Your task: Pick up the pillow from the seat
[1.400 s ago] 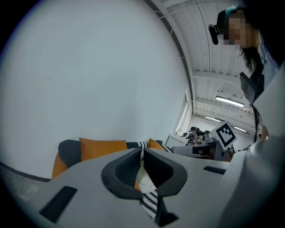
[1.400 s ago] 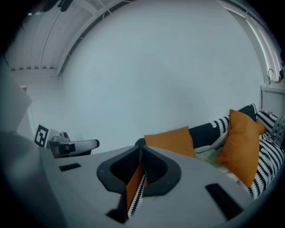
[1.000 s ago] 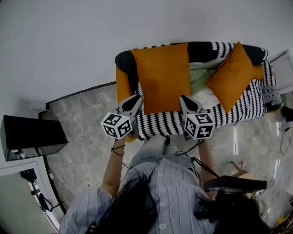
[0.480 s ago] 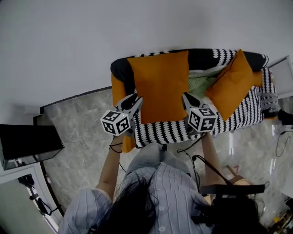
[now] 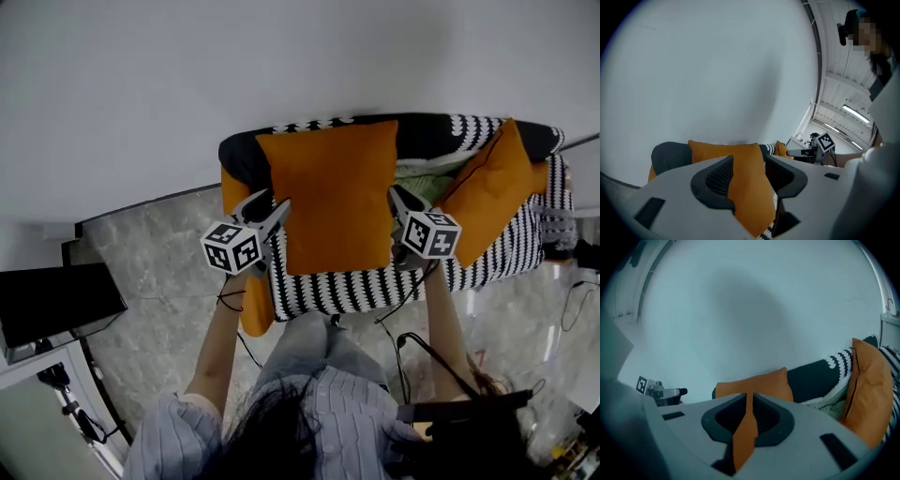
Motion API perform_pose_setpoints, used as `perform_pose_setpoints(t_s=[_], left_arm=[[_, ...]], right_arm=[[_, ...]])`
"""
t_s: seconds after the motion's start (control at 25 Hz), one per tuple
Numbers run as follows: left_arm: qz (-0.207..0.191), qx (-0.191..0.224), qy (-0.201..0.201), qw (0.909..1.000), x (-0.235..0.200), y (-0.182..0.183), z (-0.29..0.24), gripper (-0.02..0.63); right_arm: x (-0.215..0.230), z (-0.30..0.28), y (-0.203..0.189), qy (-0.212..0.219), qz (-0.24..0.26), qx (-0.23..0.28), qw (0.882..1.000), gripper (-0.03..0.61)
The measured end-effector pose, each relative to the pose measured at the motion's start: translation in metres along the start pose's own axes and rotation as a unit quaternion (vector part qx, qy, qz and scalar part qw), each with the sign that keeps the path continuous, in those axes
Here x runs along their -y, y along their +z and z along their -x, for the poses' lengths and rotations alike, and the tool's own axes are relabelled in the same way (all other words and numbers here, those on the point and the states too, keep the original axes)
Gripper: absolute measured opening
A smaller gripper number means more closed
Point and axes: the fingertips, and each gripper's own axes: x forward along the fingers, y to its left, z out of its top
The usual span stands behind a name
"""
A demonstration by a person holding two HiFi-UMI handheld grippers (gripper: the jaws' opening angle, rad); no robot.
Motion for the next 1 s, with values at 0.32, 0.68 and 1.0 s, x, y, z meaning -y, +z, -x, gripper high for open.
perform_pose_setpoints(t_s=[0.32,0.68,1.0], left_arm=[[-0.007,-0.038,0.013,0.9992,-0.057,-0.002,-0.045,0.233],[0.025,-0.055,0.017,0.9981,-0.108,-0.015,-0.086,0.286],[0.093,-0.051,0.045,0.9933,-0.155,-0.023,-0.108,0.344]], right_arm=[[0.045,-0.064,0.021,0.003,0.023,-0.022,0.999,0.135],[0.089,-0.130,0.022,0.012,-0.008,-0.074,0.997,0.275],[0.112,-0.160,0.026,0.013,0.008,-0.123,0.992,0.298]])
